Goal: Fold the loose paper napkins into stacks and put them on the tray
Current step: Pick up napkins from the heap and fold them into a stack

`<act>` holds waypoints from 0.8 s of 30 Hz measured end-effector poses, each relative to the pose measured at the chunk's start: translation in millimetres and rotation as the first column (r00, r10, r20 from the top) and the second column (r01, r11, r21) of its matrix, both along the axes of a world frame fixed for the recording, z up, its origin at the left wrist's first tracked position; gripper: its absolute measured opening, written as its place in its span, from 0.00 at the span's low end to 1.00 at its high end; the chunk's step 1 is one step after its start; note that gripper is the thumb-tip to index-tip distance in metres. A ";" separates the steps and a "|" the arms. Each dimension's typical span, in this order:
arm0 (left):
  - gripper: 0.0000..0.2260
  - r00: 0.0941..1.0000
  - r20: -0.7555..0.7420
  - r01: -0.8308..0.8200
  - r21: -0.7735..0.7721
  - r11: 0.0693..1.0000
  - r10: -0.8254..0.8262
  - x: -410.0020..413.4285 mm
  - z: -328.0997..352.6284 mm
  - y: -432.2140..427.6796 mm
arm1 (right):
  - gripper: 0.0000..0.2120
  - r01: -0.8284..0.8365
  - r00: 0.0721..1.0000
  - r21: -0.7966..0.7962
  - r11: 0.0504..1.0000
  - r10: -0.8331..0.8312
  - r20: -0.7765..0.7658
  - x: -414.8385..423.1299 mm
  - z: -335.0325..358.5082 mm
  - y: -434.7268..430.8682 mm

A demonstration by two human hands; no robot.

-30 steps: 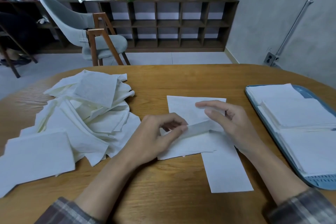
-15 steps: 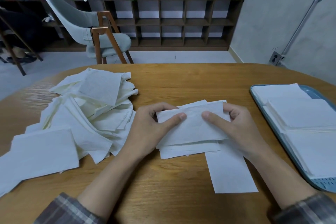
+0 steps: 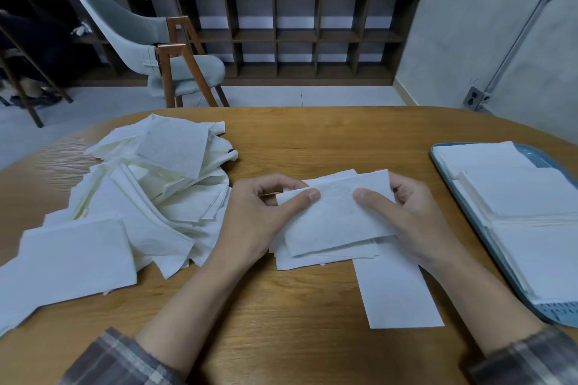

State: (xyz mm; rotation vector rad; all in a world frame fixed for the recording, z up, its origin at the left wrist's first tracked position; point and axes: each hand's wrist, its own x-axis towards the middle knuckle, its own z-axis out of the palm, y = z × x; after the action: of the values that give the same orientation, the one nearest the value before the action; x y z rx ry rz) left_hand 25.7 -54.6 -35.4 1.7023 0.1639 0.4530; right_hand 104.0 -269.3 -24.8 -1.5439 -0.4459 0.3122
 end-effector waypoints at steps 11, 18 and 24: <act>0.10 0.997 -0.020 -0.073 -0.061 0.995 0.072 0.3 -3.3 -4.4 | 0.05 -0.020 1.000 -0.004 1.000 0.020 0.003 -1.3 1.3 0.1; 0.17 0.994 -0.029 -0.102 0.060 0.993 0.103 4.6 -10.0 -1.0 | 0.12 -0.106 0.991 -0.036 0.994 0.108 0.075 1.7 -1.1 -2.7; 0.14 0.994 -0.049 -0.095 0.043 0.995 0.097 3.2 -9.8 -3.2 | 0.07 -0.041 0.987 -0.191 0.981 0.070 0.144 4.2 -5.6 -2.9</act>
State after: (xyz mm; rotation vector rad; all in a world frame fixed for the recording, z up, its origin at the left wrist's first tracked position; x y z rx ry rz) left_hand 28.9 -57.8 -45.2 1.7520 0.2767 0.4873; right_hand 108.2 -272.2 -30.4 -1.7485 -0.5922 0.2886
